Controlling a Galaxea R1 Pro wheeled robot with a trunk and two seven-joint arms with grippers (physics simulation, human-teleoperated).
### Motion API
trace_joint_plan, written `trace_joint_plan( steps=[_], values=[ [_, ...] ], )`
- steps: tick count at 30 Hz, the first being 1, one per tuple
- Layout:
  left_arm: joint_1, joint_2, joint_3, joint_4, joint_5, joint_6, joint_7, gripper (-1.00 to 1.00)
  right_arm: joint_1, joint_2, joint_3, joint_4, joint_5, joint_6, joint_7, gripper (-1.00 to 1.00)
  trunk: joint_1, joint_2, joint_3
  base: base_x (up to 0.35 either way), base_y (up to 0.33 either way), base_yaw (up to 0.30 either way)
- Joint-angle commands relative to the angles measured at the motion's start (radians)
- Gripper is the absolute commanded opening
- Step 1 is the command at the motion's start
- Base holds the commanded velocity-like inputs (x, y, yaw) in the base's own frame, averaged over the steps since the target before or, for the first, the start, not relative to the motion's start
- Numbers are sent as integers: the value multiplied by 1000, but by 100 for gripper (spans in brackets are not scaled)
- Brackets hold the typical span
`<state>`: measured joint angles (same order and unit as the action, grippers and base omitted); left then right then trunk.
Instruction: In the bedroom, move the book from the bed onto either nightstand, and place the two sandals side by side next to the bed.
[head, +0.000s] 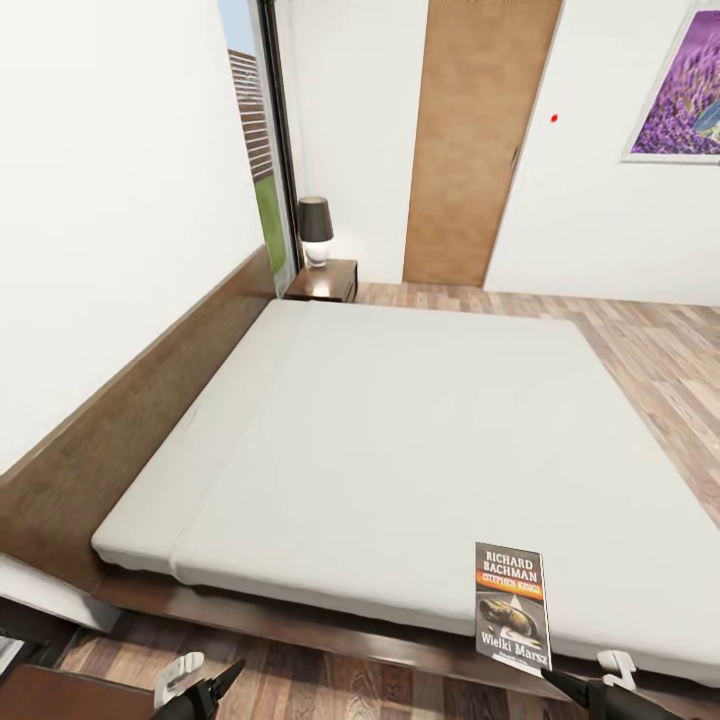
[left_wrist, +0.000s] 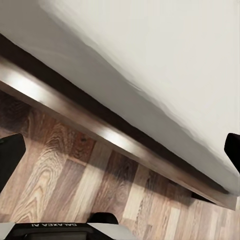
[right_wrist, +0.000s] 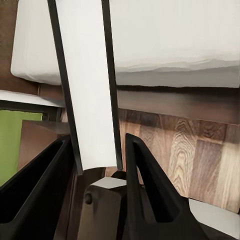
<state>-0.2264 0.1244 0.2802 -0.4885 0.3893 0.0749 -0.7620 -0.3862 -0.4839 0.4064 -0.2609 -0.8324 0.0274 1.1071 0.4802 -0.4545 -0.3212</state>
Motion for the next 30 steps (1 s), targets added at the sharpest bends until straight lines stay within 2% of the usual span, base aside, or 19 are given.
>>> trace_joint_plan(
  steps=[1, 30],
  values=[
    [-1, 0, 2, 0, 6, 8, -5, 100, -1, -1, 8, 0, -10, 3, 2, -100, 0, -2, 0, 0, 0, 0],
    [-1, 0, 2, 0, 6, 8, -5, 100, -1, -1, 8, 0, -10, 2, 2, -100, 0, -2, 47, 0, 0, 0]
  ],
)
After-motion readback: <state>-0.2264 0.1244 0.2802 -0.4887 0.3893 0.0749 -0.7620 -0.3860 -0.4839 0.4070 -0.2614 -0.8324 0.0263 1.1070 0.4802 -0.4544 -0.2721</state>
